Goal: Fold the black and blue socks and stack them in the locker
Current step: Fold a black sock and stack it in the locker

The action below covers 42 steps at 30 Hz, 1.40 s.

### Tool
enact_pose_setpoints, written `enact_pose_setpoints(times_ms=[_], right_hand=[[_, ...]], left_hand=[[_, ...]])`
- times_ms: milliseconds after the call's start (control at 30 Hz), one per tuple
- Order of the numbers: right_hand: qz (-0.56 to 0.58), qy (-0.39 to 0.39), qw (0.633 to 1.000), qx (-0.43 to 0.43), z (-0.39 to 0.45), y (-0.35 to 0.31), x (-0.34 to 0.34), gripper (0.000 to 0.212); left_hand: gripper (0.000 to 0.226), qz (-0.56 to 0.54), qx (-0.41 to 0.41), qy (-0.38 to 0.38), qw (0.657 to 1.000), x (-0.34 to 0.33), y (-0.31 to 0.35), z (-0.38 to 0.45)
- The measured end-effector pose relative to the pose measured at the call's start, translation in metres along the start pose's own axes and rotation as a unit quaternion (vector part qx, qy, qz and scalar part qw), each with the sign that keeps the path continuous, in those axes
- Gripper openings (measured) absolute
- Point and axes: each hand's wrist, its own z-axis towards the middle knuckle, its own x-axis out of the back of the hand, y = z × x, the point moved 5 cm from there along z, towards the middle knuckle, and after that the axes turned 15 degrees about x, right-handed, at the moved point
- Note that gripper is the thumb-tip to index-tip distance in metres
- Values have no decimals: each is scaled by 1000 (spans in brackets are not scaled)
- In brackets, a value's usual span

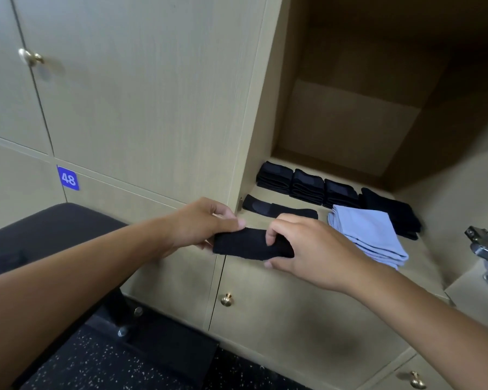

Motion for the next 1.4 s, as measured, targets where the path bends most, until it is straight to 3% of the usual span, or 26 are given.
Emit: enact_pose_setpoints(times_ms=[233,467,700,1400], right_hand=[[15,35,996,-77,3,49,16,27],[33,6,994,-106,29,85,19,31],[18,-33,994,-106,57,103,11,37],[70,-64,989,-117,66,118,-10,42]], left_hand=[[49,-20,-1,42,999,13,2,-3],[33,124,-17,95,988,17,-5,5],[31,190,-23,95,977,17,-7,4],[32,184,3,45,982,16,-15,9]])
